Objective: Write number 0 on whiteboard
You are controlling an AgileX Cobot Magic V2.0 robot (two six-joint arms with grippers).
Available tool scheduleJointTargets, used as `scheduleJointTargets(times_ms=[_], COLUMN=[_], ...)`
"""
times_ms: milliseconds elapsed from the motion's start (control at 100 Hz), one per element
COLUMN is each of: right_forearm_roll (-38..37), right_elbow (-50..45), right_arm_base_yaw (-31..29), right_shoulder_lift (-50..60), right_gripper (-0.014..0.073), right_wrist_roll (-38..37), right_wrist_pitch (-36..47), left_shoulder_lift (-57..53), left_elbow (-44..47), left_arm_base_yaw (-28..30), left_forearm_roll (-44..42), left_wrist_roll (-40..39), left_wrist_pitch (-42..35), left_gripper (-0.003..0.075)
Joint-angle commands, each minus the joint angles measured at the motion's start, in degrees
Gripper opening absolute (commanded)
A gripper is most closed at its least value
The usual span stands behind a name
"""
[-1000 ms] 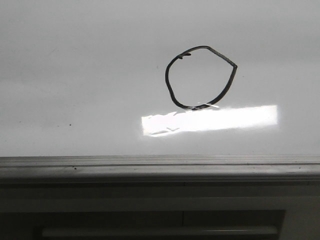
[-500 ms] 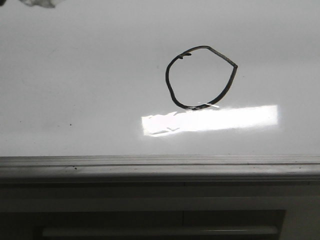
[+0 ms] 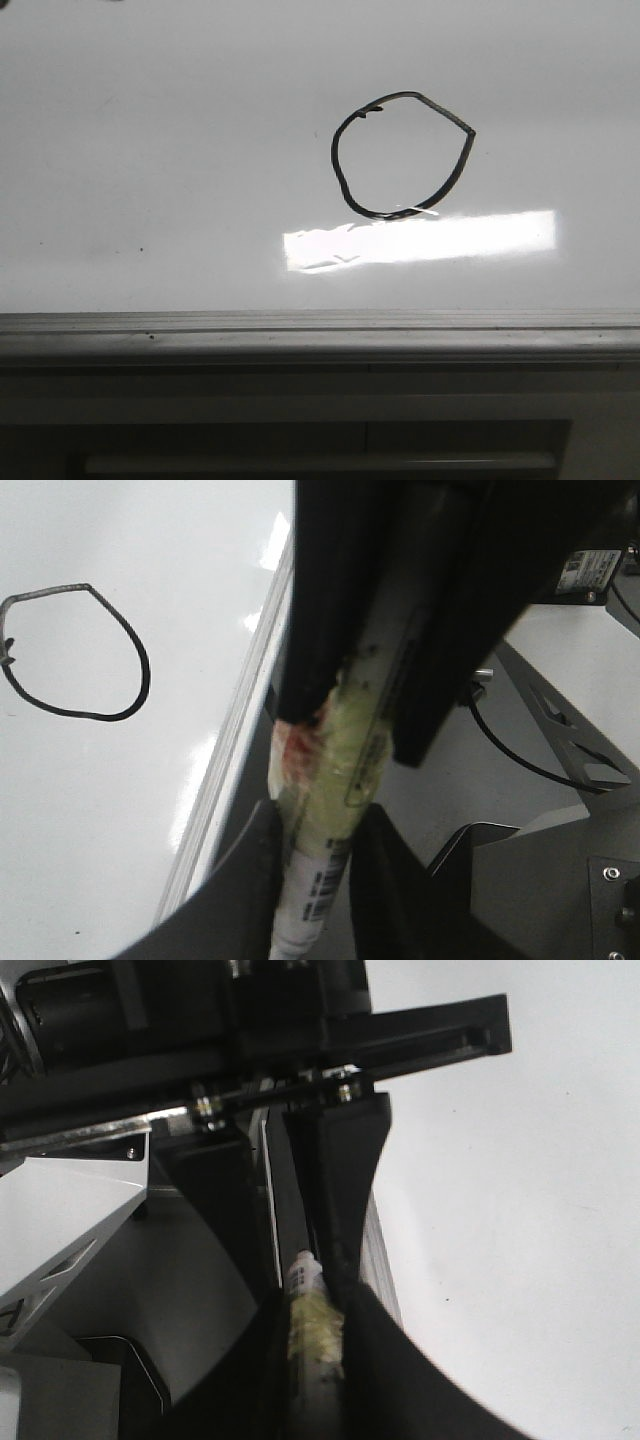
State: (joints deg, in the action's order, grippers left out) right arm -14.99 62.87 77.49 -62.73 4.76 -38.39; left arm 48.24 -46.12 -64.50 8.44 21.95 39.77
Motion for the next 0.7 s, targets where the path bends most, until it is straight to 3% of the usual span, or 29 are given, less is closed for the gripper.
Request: scheduleJointTargets(times_ms=[0, 130, 160, 230, 300, 370, 450, 520, 690], right_forearm_roll=[-1.8, -2.5, -2.8, -3.7, -4.1, -4.1, -4.5, -5.4, -8.7], right_elbow=[2.9, 4.1, 4.5, 4.6, 4.6, 4.5, 3.3, 0.9, -6.5], right_arm_base_yaw=[-0.1, -1.9, -2.6, -4.4, -6.5, -8.3, -9.8, -10.3, -10.5], right_shoulder_lift=[2.4, 4.9, 6.0, 8.4, 11.4, 14.1, 17.2, 20.1, 27.1], right_gripper=[0.0152, 0.0457, 0.0499, 0.0506, 0.0463, 0.0358, 0.0127, -0.0079, -0.0059], right_wrist_roll=[0.2, 0.1, -0.7, -4.8, -8.5, -11.2, -11.6, -11.6, -17.2], right_wrist_pitch=[5.1, 5.0, 5.1, 4.8, 2.4, -2.1, -8.3, -10.5, -10.0], left_shoulder_lift=[0.9, 1.5, 1.5, 1.5, 1.5, 1.6, 2.9, 4.9, 10.4], left_elbow=[-1.5, -0.9, -0.5, 0.5, 1.8, 3.2, 4.6, 5.0, 5.1], left_arm_base_yaw=[0.0, 1.6, 2.5, 4.6, 7.7, 11.5, 17.3, 22.1, 27.2], left_forearm_roll=[1.3, -0.1, -1.2, -3.6, -6.6, -9.7, -12.6, -12.9, -11.7], left_wrist_roll=[-4.8, -11.5, -14.0, -19.9, -27.8, -35.2, -42.5, -43.2, -43.2], left_wrist_pitch=[-2.4, -6.0, -7.8, -11.7, -16.5, -20.6, -22.9, -23.0, -27.1], left_gripper=[-0.0020, -0.0020, -0.0020, -0.0020, -0.0020, -0.0020, -0.0020, -0.0020, -0.0020])
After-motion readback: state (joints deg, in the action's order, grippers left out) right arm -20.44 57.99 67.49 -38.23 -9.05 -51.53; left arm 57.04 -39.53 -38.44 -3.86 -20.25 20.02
